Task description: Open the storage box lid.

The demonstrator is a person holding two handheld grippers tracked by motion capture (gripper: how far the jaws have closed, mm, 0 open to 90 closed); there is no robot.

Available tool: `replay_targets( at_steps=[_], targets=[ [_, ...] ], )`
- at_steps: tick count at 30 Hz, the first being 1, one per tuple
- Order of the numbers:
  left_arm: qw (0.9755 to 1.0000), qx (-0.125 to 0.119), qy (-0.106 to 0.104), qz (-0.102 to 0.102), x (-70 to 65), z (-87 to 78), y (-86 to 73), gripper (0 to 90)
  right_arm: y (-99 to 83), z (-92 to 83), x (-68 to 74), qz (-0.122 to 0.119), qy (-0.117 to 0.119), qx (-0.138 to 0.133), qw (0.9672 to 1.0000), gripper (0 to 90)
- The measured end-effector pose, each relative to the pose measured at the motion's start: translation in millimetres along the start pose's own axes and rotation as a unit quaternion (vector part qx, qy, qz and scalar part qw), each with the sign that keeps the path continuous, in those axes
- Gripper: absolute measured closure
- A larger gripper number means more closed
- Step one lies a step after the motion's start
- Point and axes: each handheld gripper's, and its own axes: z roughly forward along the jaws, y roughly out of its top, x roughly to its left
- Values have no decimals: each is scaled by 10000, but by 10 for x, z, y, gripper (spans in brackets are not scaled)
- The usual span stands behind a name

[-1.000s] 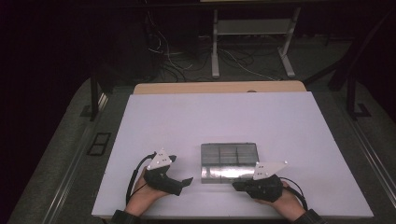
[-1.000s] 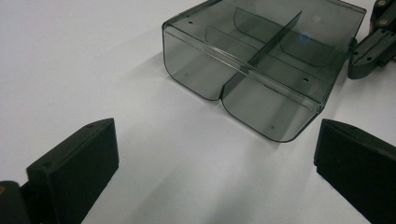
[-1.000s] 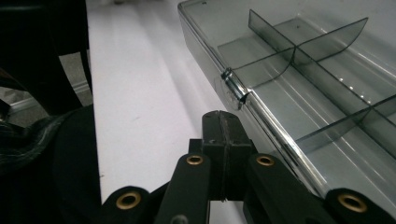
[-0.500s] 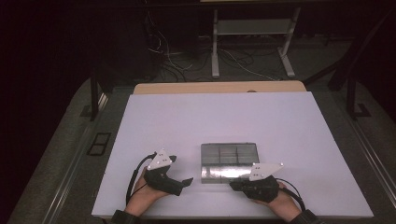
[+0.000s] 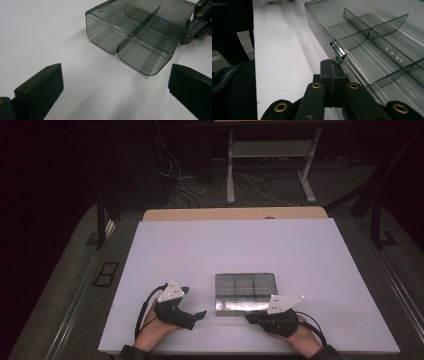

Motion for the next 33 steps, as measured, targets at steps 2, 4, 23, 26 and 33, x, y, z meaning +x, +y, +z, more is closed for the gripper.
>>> replay_targets(
  at_steps=[2,4,23,26,33],
  targets=[
    [10000,1,-1,-10,-2,0,0,0,-3,-4,1,3,1,-37,10000,894],
    [10000,9,-1,-8,-3,0,0,0,-3,-7,1,-2,-1,-48,10000,894],
    [10000,-9,-40,10,-9,6,3,0,17,-66,15,-20,22,-267,9996,894],
    [10000,-13,-71,8,-13,8,5,0,24,-79,13,-13,29,-297,9996,894],
    [9996,-98,-248,-79,-35,6,27,45,84,-140,7,60,37,-413,9991,894]
  ],
)
